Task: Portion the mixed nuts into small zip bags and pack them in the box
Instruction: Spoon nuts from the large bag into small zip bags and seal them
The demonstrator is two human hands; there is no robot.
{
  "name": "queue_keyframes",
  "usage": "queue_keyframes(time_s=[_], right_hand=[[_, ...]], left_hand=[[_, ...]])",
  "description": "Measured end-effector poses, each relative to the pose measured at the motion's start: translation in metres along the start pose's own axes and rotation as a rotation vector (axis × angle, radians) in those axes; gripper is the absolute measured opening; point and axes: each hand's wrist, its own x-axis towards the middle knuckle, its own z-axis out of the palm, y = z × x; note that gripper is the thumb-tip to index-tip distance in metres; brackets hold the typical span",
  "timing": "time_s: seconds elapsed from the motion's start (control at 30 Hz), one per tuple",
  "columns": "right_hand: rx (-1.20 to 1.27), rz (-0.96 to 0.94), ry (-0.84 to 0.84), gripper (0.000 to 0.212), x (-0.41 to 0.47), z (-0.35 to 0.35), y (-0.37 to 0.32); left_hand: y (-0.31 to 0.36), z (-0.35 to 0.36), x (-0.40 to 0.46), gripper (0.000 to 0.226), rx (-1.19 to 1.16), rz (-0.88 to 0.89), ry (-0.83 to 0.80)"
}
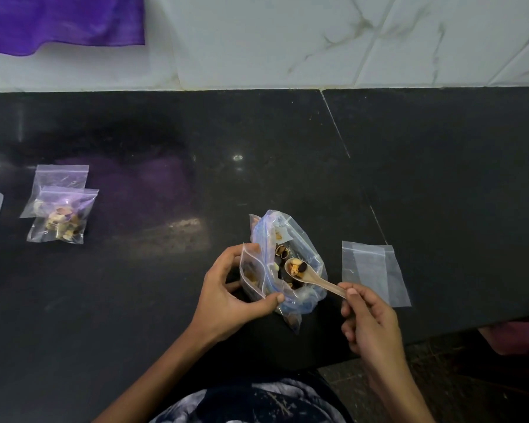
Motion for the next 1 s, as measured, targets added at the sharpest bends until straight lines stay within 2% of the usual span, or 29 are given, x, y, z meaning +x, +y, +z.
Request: queue_keyframes(time_s=[0.17,0.4,0.47,0.57,0.67,0.77,1.0], right_hand=[[0.052,-0.091,0.029,0.022,-0.016,-0.003,-0.017],[0.004,-0.374,-0.058,0.018,-0.048,0.012,-0.034],[-0.166,-0.53,-0.036,0.018,-0.052,0.019,-0.026],[-0.473,-0.887,-0.005,0.022,-0.051,0.025,-0.019],[-0.574,-1.115,0.036,0.026,-0.051,0.028,-0.015],[-0.6,-1.208,0.077,0.025,-0.051,0.027,-0.011],[-0.597,-1.266,0.078,0.023,-0.044,0.023,0.003]], left_hand=[[0.003,0.0,-0.002,0.073,-0.003,0.026,0.034],[0.002,-0.001,-0.003,0.06,0.036,0.067,0.064],[0.001,-0.001,-0.003,0.061,0.033,0.069,0.067],[0.0,0.0,-0.003,0.062,0.018,0.06,0.068],[0.0,0.001,-0.002,0.062,0.012,0.056,0.083],[-0.001,0.0,-0.003,0.063,0.029,0.055,0.077],[-0.001,0.0,-0.006,0.064,0.038,0.038,0.084]])
